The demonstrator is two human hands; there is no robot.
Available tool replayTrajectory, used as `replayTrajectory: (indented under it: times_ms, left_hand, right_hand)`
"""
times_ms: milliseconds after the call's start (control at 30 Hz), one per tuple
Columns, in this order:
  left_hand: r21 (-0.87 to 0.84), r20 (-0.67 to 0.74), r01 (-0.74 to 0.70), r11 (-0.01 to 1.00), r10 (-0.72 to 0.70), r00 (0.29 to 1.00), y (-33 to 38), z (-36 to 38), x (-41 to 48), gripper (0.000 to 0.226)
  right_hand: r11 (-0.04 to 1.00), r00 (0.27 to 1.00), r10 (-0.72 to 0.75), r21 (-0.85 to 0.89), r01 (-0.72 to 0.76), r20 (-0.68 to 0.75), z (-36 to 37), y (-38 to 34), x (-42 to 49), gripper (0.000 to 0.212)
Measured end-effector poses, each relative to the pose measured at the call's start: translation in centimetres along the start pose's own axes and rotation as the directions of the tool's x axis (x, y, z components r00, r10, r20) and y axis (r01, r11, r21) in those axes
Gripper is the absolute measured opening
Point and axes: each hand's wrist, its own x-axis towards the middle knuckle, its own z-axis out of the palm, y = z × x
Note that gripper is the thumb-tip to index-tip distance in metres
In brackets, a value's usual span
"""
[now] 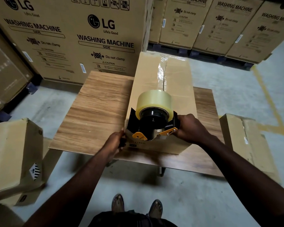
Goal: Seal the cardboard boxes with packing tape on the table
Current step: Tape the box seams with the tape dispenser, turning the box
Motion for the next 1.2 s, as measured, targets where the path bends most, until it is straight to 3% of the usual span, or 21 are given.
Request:
replayTrajectory:
  times_ms: [100,200,333,367,467,500,600,733,900,1100,1200]
  left_hand:
    - [-0.033,-0.092,-0.061,0.998,0.058,0.994,0.7,-0.4,0.9,0.026]
    - [-0.143,-0.041,-0.099,0.985,0.094,0.995,1.3,-0.6,1.4,0.025]
    - [0.285,-0.098,-0.045,0.957,0.076,0.992,0.5,-1.4,2.1,0.014]
    - [0.293,-0.147,-0.079,0.953,0.127,0.981,0.7,-1.5,2.1,0.014]
    - [0.077,-0.223,-0.27,0.96,0.28,0.934,2.7,-0.9,0.8,0.006]
    - [0.061,-0.219,-0.337,0.939,0.342,0.914,3.3,-0.4,0.3,0.002]
    - [0.156,-0.173,-0.441,0.884,0.464,0.869,3.3,0.9,-0.3,0.018]
    - [0.213,-0.163,-0.449,0.868,0.484,0.86,3.0,1.0,-0.2,0.027]
    - [0.264,-0.177,-0.448,0.854,0.499,0.848,3.6,0.6,-0.5,0.023]
    - [0.286,-0.186,-0.469,0.836,0.528,0.829,3.5,0.5,-0.6,0.018]
    - [0.478,-0.178,-0.519,0.709,0.656,0.733,3.5,1.2,-1.1,0.023]
  right_hand:
    - [1.0,1.0,-0.004,0.018,0.004,0.006,0.1,0.3,0.2,0.024]
    - [0.999,1.0,-0.005,0.037,0.004,0.018,0.4,0.7,0.2,0.024]
    - [0.99,0.991,0.013,0.141,-0.031,0.13,-0.2,0.5,0.4,0.021]
    - [0.986,0.986,0.018,0.158,-0.045,0.169,-0.4,0.5,0.5,0.018]
    - [0.98,0.967,0.018,0.186,-0.067,0.253,-0.8,0.6,1.0,0.022]
    - [0.977,0.961,0.019,0.2,-0.076,0.275,-0.9,0.6,1.1,0.021]
    - [0.963,0.948,0.012,0.251,-0.096,0.318,-1.2,0.7,1.4,0.02]
    - [0.978,0.964,0.011,0.197,-0.065,0.267,-0.9,0.8,1.4,0.03]
    - [0.984,0.973,-0.045,0.176,0.004,0.228,-0.8,1.7,0.5,0.027]
    - [0.998,0.987,0.004,0.059,-0.013,0.162,-2.6,8.8,-2.6,0.037]
    - [0.994,0.992,0.058,0.081,-0.067,0.108,-2.9,12.9,-5.0,0.061]
